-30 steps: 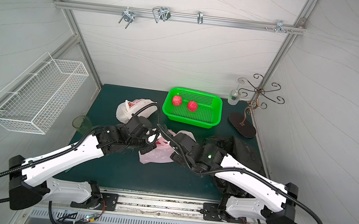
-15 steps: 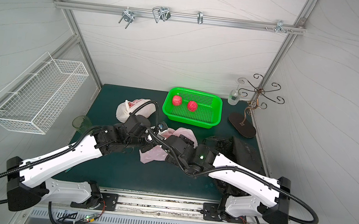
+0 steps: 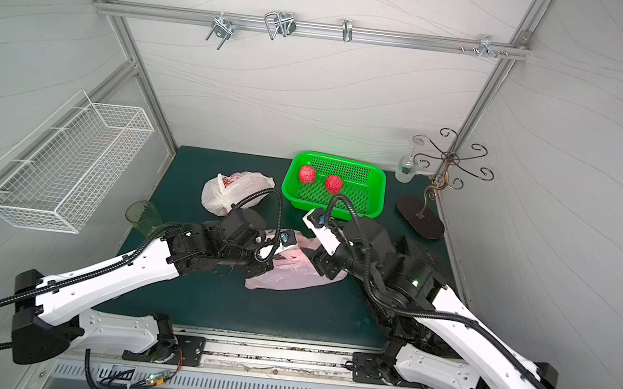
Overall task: Untie the knot of a plastic bag & take out the apple
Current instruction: Untie the plastic bag at the center of the board.
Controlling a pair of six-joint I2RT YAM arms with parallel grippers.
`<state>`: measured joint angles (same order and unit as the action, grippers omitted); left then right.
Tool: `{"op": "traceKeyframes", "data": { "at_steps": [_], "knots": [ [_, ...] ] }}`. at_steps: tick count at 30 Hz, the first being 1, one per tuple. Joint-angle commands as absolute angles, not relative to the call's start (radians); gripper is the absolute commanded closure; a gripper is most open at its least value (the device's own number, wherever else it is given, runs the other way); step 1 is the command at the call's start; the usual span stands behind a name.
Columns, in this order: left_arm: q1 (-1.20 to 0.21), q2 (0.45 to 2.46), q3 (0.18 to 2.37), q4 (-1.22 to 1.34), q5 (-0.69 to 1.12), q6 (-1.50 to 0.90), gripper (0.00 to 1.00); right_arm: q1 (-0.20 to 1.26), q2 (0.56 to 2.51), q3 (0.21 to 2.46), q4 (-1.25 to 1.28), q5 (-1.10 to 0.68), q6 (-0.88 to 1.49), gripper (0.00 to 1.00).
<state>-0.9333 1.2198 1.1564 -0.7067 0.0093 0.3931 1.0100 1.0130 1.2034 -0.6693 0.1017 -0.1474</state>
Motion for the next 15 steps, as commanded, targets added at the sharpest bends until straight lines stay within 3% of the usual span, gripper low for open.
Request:
{"op": "traceKeyframes", "data": {
  "at_steps": [1, 15],
  "knots": [
    [-0.933, 1.197, 1.155, -0.698, 0.046, 0.427, 1.0, 1.008, 1.042, 1.172, -0.728, 0.005, -0.204, 0.34],
    [-0.932, 1.183, 1.157, -0.715, 0.069, 0.425, 1.0, 1.087, 1.163, 1.155, -0.729, 0.21, -0.23, 0.42]
  ]
}}
